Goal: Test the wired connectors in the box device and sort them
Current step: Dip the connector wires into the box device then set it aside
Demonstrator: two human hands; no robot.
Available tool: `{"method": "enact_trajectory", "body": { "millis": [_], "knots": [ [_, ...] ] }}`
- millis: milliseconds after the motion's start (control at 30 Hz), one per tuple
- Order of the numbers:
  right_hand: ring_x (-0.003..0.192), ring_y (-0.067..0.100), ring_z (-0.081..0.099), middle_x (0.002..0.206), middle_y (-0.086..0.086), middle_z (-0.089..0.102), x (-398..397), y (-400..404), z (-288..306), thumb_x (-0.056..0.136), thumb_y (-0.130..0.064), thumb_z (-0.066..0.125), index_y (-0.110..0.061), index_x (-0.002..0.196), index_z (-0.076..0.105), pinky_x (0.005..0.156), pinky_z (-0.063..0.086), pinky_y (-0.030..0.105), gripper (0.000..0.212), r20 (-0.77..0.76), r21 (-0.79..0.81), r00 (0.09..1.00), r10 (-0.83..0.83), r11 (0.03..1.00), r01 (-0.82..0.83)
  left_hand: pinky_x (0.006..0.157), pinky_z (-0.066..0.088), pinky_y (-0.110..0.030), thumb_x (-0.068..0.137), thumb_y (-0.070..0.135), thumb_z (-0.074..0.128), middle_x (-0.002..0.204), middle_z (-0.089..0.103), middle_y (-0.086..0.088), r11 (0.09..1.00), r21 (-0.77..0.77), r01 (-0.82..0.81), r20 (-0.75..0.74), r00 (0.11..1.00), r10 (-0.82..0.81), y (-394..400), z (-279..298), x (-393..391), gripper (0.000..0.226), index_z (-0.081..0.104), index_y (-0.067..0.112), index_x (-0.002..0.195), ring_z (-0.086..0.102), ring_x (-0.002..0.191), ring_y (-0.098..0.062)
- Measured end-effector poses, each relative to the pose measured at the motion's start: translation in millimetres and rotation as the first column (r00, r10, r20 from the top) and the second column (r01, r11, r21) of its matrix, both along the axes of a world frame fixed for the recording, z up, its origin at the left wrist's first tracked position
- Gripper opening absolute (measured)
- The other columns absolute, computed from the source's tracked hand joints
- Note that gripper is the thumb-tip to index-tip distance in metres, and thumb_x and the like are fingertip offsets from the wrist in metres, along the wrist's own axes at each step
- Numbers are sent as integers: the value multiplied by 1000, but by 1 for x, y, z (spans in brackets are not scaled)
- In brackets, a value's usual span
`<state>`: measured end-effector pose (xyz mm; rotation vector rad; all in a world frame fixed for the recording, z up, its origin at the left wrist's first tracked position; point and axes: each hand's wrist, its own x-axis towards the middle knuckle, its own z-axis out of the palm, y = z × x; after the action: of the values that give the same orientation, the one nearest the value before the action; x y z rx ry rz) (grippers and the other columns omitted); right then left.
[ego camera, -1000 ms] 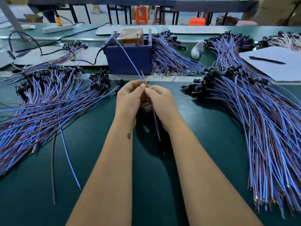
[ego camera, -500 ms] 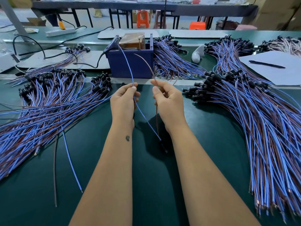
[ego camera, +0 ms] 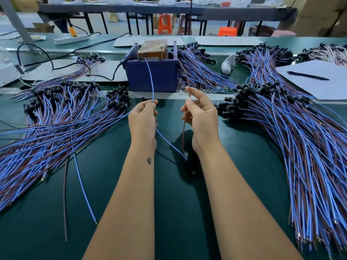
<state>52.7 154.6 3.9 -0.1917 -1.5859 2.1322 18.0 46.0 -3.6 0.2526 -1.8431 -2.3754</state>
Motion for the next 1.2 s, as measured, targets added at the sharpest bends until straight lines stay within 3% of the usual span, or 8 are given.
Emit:
{"method": "enact_trajectory", "body": {
  "millis": [200,367,533,833,1200],
  "knots": [
    [55,6,48,64,-5,55,-1,2,0,98,-2,50,-19,112,67,55,44,15,28,11,-31,1000,17,999,-16,46,34,-18,92,7,49,58,49,8,998,42,-36,17,999,35,0,-1,-2,22,66,18,84,38,48,-6],
    [59,10,47,70,2,54,-3,1,-3,98,-3,51,-17,115,67,54,43,15,27,82,-34,996,18,999,-16,44,32,-17,93,7,48,59,48,7,994,84,-75,23,997,74,0,-1,-2,21,65,16,84,37,46,-5],
    [56,3,50,75,7,53,-2,0,-4,97,-2,51,-12,119,66,55,44,15,28,102,6,994,27,1000,-28,43,30,-17,94,7,47,61,46,5,987,123,-99,35,995,96,-1,-1,-2,20,64,15,86,35,45,-5],
    [57,0,52,75,6,55,-1,0,-5,96,-2,51,-23,104,70,56,44,13,29,105,43,991,82,995,-87,42,30,-17,94,7,47,60,46,6,981,157,-113,52,993,106,-2,-1,-3,19,62,15,85,34,45,-6],
    [58,4,51,74,9,55,0,0,-5,96,-1,52,-17,109,70,55,43,13,28,124,82,988,89,992,-99,42,28,-18,93,5,44,59,42,6,967,182,-181,45,983,175,-3,1,0,19,59,13,84,31,45,-7]
  ]
}}
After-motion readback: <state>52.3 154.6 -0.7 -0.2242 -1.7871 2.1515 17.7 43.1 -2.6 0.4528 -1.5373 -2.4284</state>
